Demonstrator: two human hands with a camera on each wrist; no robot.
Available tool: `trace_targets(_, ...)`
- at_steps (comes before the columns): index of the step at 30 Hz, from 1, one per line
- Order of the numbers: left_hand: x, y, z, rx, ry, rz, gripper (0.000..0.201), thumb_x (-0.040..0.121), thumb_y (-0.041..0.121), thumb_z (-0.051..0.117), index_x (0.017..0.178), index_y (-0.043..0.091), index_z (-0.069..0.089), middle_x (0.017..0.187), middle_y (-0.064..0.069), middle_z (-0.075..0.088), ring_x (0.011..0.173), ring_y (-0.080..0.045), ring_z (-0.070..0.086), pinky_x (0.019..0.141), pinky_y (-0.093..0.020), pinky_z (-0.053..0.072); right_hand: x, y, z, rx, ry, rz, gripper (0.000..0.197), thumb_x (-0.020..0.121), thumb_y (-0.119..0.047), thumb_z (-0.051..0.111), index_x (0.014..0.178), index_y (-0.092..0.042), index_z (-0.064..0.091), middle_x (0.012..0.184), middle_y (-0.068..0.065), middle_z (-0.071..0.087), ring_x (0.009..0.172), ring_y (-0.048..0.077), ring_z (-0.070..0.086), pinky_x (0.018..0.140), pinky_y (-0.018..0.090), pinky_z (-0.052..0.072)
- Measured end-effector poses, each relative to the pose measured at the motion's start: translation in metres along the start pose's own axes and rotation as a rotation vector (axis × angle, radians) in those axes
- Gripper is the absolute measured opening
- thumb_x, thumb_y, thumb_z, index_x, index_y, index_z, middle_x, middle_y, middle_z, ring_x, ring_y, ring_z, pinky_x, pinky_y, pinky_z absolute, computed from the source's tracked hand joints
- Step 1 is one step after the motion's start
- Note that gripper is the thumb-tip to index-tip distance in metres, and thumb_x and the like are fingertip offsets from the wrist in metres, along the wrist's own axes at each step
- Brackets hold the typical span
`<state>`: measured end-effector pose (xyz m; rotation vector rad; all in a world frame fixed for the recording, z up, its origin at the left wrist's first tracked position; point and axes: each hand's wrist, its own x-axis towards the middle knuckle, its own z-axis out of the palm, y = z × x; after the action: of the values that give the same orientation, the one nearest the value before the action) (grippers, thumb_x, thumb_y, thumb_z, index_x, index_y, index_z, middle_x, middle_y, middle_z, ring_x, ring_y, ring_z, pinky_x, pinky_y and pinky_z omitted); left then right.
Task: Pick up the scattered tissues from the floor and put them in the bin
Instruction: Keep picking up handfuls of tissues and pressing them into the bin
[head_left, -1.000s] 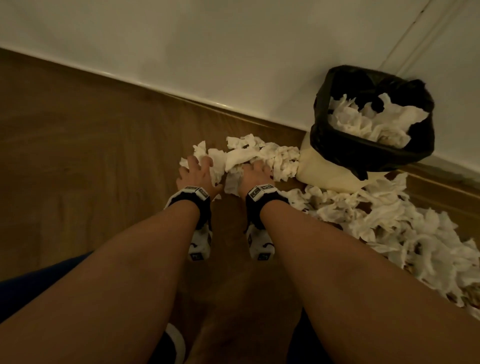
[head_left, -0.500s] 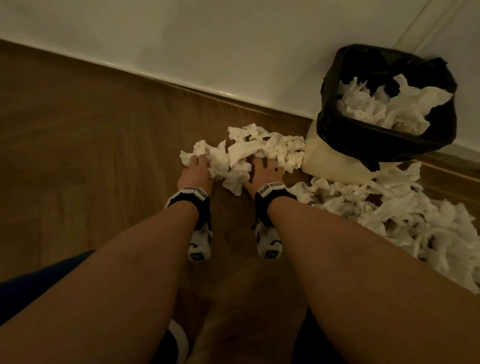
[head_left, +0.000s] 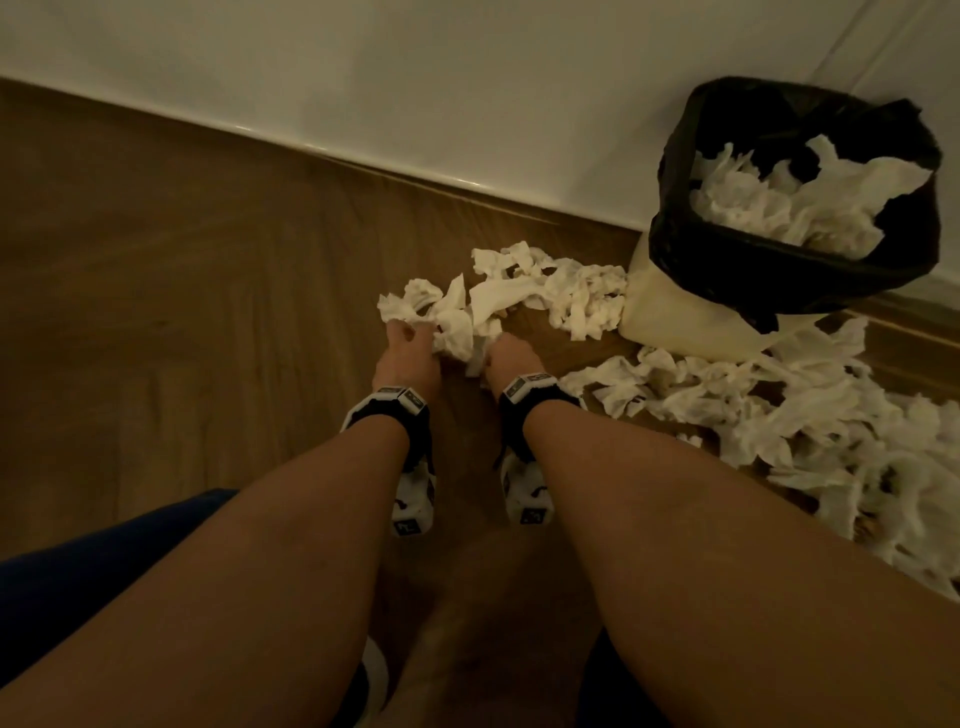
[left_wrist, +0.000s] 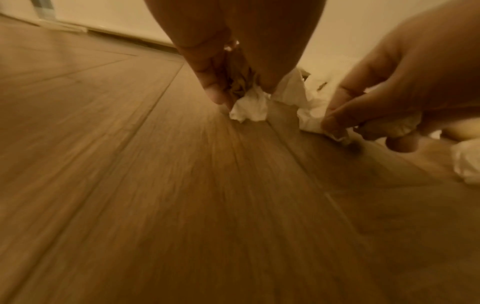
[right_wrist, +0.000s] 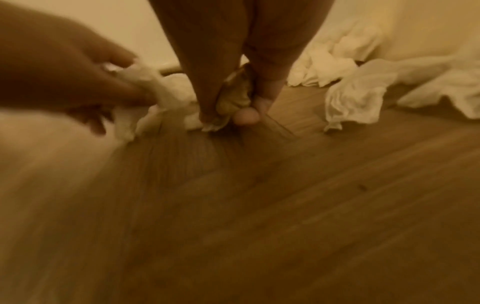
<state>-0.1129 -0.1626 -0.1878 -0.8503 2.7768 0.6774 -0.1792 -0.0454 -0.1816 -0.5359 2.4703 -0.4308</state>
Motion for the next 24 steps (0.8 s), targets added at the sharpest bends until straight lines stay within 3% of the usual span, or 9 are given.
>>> trace_targets(3, -0.004, 0.006, -0.003, -0.109, 0.031, 0.004, 0.037, 0.093, 0.018, 0.044, 0.128, 0.007, 0.043, 0.137, -0.015, 0.038, 0.107, -0.038, 0.053, 0.085, -0.042, 0.045, -0.002, 0.001, -0.009, 0.031, 0.009, 0.054, 0.028, 0.097, -0.022, 0.046, 0.088, -0.003, 0.064, 0.105, 0.02, 0.062, 0.105, 0.032, 0.06, 0.078, 0.034, 0.045)
trace_targets(5, -0.008, 0.01, -0.005, -0.185, 0.042, -0.028, 0.037, 0.093, 0.02, 0.042, 0.127, 0.008, 0.045, 0.133, -0.015, 0.042, 0.111, -0.038, 0.05, 0.089, -0.042, 0.044, -0.005, 0.004, -0.015, 0.129, 0.019, 0.13, 0.035, 0.091, -0.037, 0.055, 0.066, -0.012, 0.053, 0.092, 0.017, 0.06, 0.091, 0.03, 0.061, 0.068, 0.03, 0.04)
trace_targets(10, -0.015, 0.016, -0.014, -0.471, 0.027, -0.251, 0.038, 0.098, 0.015, 0.031, 0.128, 0.023, 0.053, 0.14, -0.014, 0.028, 0.116, -0.037, 0.046, 0.097, -0.036, 0.041, -0.008, 0.005, -0.035, 0.212, -0.008, 0.172, 0.041, 0.085, -0.047, 0.057, 0.102, -0.01, 0.065, 0.094, 0.008, 0.058, 0.089, 0.027, 0.057, 0.07, 0.03, 0.041)
trace_targets(14, -0.022, 0.024, -0.03, -0.318, -0.064, -0.278, 0.039, 0.097, 0.01, 0.036, 0.132, 0.02, 0.051, 0.144, -0.015, 0.034, 0.128, -0.033, 0.038, 0.102, -0.028, 0.031, -0.016, 0.005, -0.054, 0.43, 0.059, 0.164, 0.025, 0.086, -0.035, 0.059, 0.07, -0.015, 0.057, 0.076, 0.002, 0.056, 0.083, 0.023, 0.054, 0.072, 0.03, 0.043)
trace_targets(16, -0.025, 0.031, -0.04, -0.111, -0.147, -0.257, 0.038, 0.098, 0.016, 0.038, 0.136, 0.017, 0.044, 0.145, -0.01, 0.037, 0.132, -0.028, 0.037, 0.106, -0.03, 0.027, -0.024, 0.008, -0.062, 0.633, 0.082, 0.155, 0.015, 0.087, -0.022, 0.057, 0.09, -0.012, 0.067, 0.09, 0.004, 0.06, 0.089, 0.025, 0.057, 0.081, 0.032, 0.05)
trace_targets(18, -0.028, 0.041, -0.048, -0.015, -0.202, -0.245, 0.042, 0.098, 0.02, 0.043, 0.138, 0.008, 0.04, 0.145, -0.012, 0.039, 0.133, -0.03, 0.038, 0.109, -0.038, 0.03, -0.034, 0.009, -0.074, 0.888, 0.09, 0.154, 0.031, 0.09, -0.012, 0.05, 0.118, -0.011, 0.064, 0.088, 0.0, 0.057, 0.075, 0.016, 0.055, 0.063, 0.021, 0.052)
trace_targets(20, -0.032, 0.05, -0.051, -0.01, -0.218, -0.261, 0.04, 0.098, 0.017, 0.044, 0.134, 0.001, 0.043, 0.142, -0.017, 0.041, 0.131, -0.033, 0.04, 0.109, -0.04, 0.032, -0.049, 0.007, -0.092, 1.034, 0.071, 0.18, 0.036, 0.09, -0.016, 0.053, 0.125, -0.011, 0.058, 0.079, -0.002, 0.053, 0.062, 0.01, 0.048, 0.039, 0.013, 0.044)
trace_targets(22, -0.038, 0.059, -0.051, -0.231, -0.178, -0.294, 0.048, 0.095, 0.023, 0.045, 0.137, 0.0, 0.041, 0.145, -0.019, 0.037, 0.13, -0.037, 0.039, 0.109, -0.041, 0.032, -0.061, 0.006, -0.111, 1.139, 0.037, 0.205, 0.039, 0.088, -0.023, 0.058, 0.123, -0.006, 0.057, 0.075, 0.001, 0.052, 0.061, 0.013, 0.05, 0.034, 0.013, 0.043)
trace_targets(24, -0.046, 0.073, -0.053, -0.462, -0.11, -0.373, 0.065, 0.09, 0.043, 0.049, 0.143, 0.008, 0.034, 0.148, -0.016, 0.03, 0.131, -0.036, 0.037, 0.109, -0.043, 0.034, -0.074, 0.007, -0.13, 1.199, 0.013, 0.209, 0.032, 0.087, -0.027, 0.062, 0.113, -0.008, 0.062, 0.086, 0.008, 0.057, 0.074, 0.02, 0.058, 0.04, 0.019, 0.048)
